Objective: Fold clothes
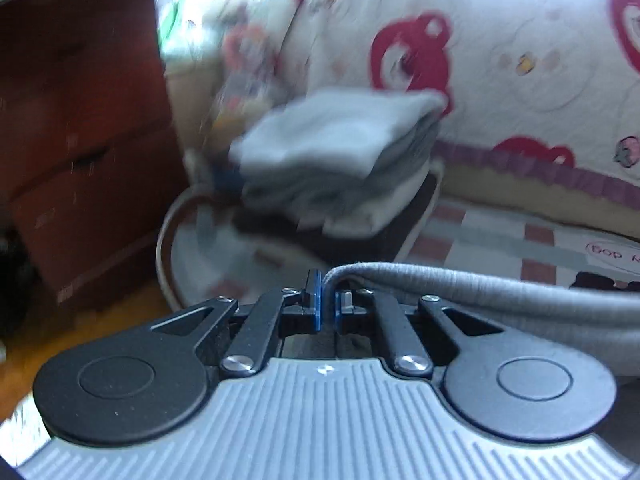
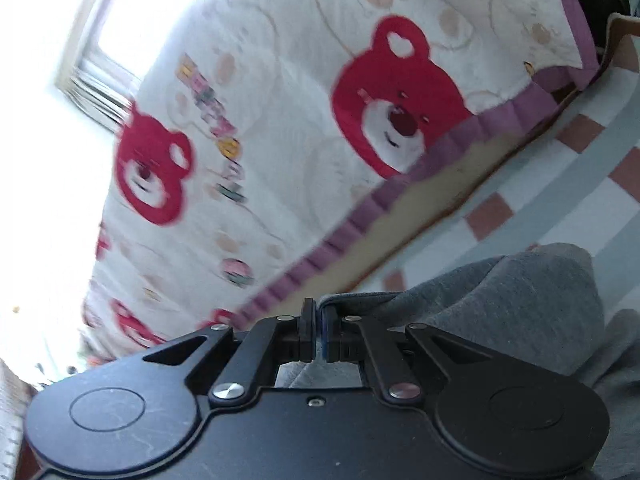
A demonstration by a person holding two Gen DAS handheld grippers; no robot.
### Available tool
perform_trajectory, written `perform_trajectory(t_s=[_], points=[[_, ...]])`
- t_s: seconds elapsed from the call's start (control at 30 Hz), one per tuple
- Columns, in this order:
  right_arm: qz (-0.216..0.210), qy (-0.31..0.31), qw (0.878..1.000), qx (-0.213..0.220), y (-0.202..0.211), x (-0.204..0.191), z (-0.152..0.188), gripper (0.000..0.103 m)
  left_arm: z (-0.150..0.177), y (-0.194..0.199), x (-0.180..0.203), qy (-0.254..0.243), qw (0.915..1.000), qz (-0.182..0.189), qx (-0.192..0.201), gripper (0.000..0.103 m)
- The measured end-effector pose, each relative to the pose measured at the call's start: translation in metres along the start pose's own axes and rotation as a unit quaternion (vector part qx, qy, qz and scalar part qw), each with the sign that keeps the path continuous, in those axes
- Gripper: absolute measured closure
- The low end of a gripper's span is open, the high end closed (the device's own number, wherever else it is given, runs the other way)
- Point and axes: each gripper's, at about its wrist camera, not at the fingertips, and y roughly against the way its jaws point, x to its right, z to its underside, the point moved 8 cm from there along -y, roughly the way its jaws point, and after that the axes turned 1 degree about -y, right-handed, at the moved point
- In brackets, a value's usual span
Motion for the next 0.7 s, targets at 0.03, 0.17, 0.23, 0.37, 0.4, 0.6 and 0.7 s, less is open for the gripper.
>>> perform_trajectory(t_s=[0.03,0.17,0.23,0.37,0.4,0.6,0.7], points=[[-0.014,-0.005,1.0,0.002,-0.002,-0.001,-0.004,0.098,-0.008,-0.012,0.011,-0.038,0.9993,0.0,-0.001,0.097],[0.006,0.021,1.0,-0.005,-0.031,0.005,-0.026,0.098,-0.07,-0.062,0.08,-0.172,0.9838,0.02,0.044,0.097],[0.057,0.052,0.997,-0.006,-0.056,0.017,-0.048,0.098,-0.116,-0.088,0.116,-0.173,0.9814,0.045,0.07,0.097],[0.126,0.096,0.987,0.022,-0.1,0.052,-0.089,0.097,-0.169,-0.161,0.186,-0.208,0.9738,0.023,0.089,0.071],[0.15,0.097,0.984,0.014,-0.112,0.067,-0.096,0.095,-0.168,-0.18,0.203,-0.227,0.9706,0.008,0.079,0.063],[0.272,0.169,0.947,-0.009,-0.139,0.071,-0.076,0.056,-0.116,-0.202,0.265,-0.328,0.9421,0.032,0.062,0.04],[0.251,0.244,0.936,-0.029,-0.13,0.044,-0.036,0.053,-0.089,-0.2,0.267,-0.343,0.9369,0.043,0.054,0.04]])
